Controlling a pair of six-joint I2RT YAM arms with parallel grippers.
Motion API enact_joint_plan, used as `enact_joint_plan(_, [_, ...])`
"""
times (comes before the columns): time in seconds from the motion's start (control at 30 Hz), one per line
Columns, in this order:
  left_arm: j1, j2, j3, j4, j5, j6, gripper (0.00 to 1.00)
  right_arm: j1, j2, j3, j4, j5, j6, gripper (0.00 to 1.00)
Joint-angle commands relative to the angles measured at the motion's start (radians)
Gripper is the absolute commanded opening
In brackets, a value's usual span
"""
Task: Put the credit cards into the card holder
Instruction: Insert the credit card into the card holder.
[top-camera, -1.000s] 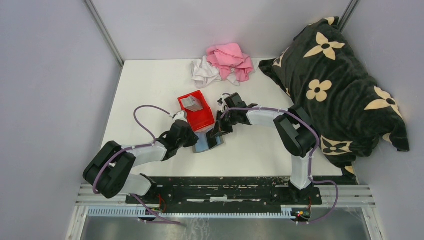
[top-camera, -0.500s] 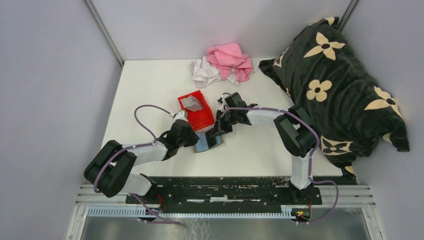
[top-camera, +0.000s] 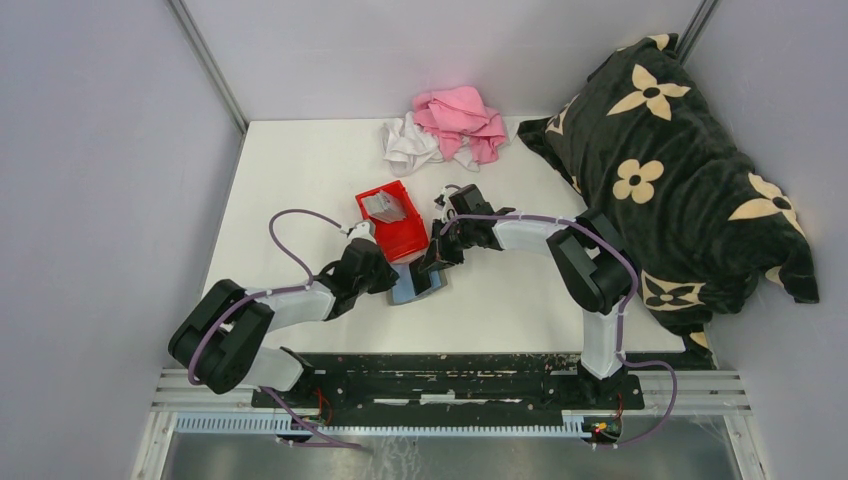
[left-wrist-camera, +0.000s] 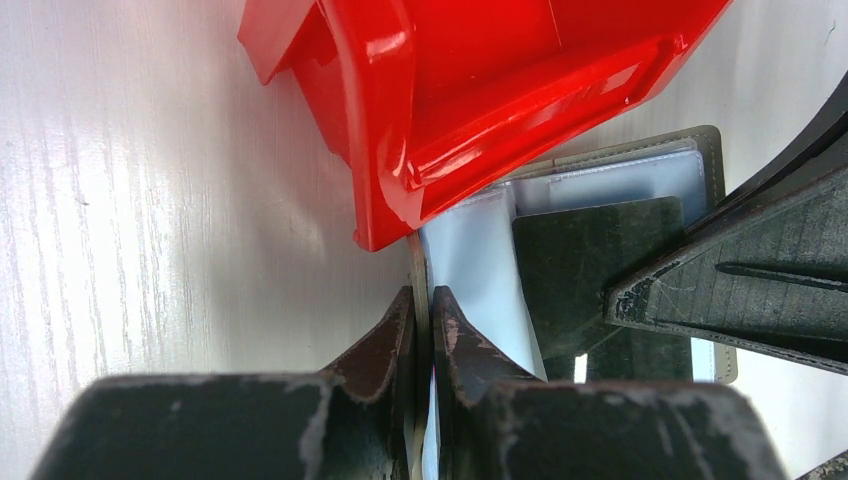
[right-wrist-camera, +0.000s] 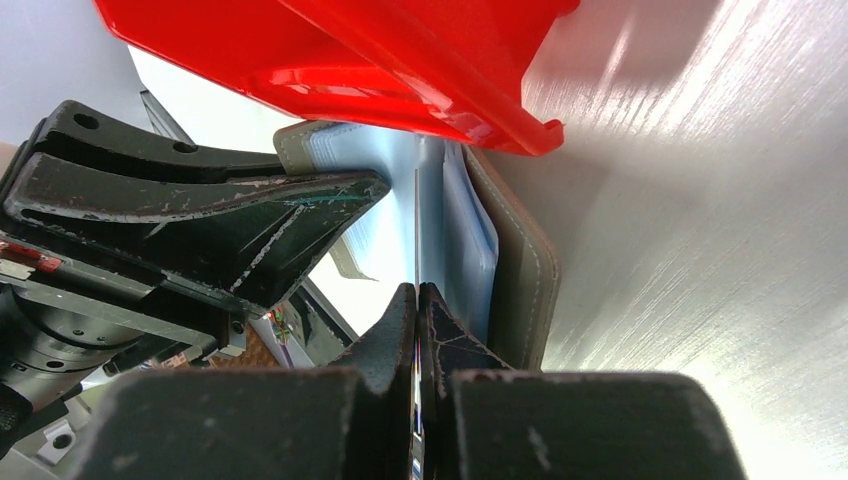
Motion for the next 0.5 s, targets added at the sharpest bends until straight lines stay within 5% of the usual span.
enact_joint_plan(0.0, [0.000, 0.049, -0.017, -0.130, -0.007, 0.044, 0.03, 0.001, 0.006, 0.025, 0.044, -0.023, 0.006, 0.01])
enact_joint_plan(0.47, [-0.001, 0.033, -0.031, -0.131, -0.003, 0.032, 0.03, 0.001, -0.004, -0.018, 0.094, -0.005, 0.060, 0.01])
